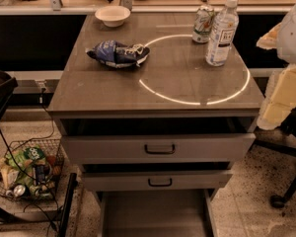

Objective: Place blue chip bag into bottom drawer

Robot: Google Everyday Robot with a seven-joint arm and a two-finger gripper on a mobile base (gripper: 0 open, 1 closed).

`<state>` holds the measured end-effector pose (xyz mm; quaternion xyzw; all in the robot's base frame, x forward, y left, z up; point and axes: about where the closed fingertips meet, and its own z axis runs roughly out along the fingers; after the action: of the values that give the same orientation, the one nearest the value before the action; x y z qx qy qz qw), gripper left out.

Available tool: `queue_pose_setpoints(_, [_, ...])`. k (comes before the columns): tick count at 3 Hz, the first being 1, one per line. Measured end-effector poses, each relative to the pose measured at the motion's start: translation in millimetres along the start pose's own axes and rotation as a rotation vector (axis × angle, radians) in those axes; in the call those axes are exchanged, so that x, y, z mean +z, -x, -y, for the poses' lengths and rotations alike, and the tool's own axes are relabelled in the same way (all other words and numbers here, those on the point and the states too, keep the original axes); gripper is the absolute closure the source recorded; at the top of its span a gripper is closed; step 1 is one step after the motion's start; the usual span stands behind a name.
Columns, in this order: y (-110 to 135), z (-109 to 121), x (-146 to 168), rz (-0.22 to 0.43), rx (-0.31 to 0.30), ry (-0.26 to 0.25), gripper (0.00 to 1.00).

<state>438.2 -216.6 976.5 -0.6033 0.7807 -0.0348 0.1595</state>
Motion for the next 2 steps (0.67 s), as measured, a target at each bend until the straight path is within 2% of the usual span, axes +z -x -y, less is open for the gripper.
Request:
queue_pose_setpoints(1, [0, 0, 0, 0.0, 0.0, 0.0, 0.0])
queue_pose_setpoints(2, [11, 12, 4, 0.072, 0.018, -0.055, 0.0])
